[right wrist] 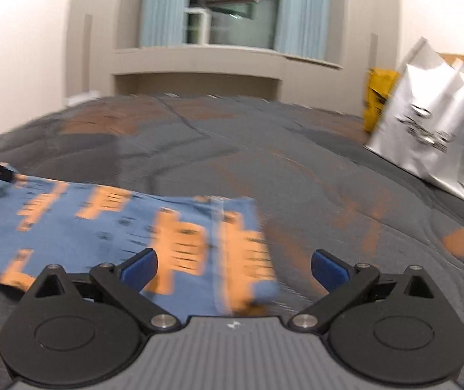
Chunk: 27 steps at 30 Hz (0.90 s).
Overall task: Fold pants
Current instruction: 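Open both grippers and lift them away from the folded pants, then grasp the folded pants edge with the right gripper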
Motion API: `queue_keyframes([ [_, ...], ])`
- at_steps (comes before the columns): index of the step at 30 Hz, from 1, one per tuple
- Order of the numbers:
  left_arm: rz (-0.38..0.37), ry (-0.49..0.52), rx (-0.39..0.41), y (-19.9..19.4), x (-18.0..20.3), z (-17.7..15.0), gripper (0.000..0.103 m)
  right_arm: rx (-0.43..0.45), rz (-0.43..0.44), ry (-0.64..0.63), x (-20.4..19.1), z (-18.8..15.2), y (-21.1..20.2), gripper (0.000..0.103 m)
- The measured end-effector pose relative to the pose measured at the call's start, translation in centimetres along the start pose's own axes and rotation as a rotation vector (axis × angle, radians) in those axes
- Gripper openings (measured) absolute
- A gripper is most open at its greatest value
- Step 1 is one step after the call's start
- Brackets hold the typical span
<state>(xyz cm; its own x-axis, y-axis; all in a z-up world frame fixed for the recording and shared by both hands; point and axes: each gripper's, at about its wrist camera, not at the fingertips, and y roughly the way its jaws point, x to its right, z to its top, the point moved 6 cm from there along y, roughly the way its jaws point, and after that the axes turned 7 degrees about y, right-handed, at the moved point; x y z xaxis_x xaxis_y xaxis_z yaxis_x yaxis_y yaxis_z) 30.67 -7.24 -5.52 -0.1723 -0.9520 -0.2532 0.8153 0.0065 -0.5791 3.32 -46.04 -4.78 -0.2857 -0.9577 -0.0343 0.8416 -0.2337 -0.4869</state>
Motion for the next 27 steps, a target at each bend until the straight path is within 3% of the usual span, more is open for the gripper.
queue_keyframes([
  [2, 0.064, -0.012, -0.010, 0.6, -1.6, -0.2, 0.102, -0.019, -0.064, 0.036, 2.0, -0.2, 0.2, 0.103],
  [5, 0.103, -0.072, -0.021, 0.4, -4.4, -0.6, 0.100, -0.021, -0.068, 0.102, 4.5, -0.6, -0.3, 0.103],
  [8, 0.139, -0.113, 0.018, -1.8, -5.1, -0.2, 0.100, 0.009, -0.079, 0.149, 5.7, -1.3, -1.3, 0.103],
  [12, -0.026, -0.091, 0.113, -5.5, -0.6, 0.9, 0.102, 0.010, 0.134, 0.300, 5.7, -1.9, -2.6, 0.099],
  [13, -0.085, -0.063, 0.130, -6.2, 1.4, 1.2, 0.102, 0.005, 0.185, 0.332, 5.5, -2.0, -2.7, 0.089],
  [15, -0.206, 0.017, 0.146, -7.8, 5.7, 1.6, 0.102, -0.002, 0.255, 0.389, 5.0, -2.2, -3.2, 0.078],
  [18, -0.347, 0.141, 0.191, -10.2, 11.9, 2.1, 0.102, -0.023, 0.276, 0.426, 4.6, -2.7, -3.6, 0.077],
  [21, -0.441, 0.241, 0.216, -10.8, 16.9, 2.7, 0.102, -0.043, 0.214, 0.385, 4.3, -3.0, -3.8, 0.076],
  [24, -0.504, 0.299, 0.197, -10.6, 21.2, 2.5, 0.102, -0.060, 0.159, 0.331, 4.2, -2.7, -3.3, 0.079],
  [27, -0.520, 0.310, 0.138, -8.7, 23.2, 2.1, 0.102, -0.087, 0.204, 0.332, 3.7, -2.6, -2.3, 0.078],
])
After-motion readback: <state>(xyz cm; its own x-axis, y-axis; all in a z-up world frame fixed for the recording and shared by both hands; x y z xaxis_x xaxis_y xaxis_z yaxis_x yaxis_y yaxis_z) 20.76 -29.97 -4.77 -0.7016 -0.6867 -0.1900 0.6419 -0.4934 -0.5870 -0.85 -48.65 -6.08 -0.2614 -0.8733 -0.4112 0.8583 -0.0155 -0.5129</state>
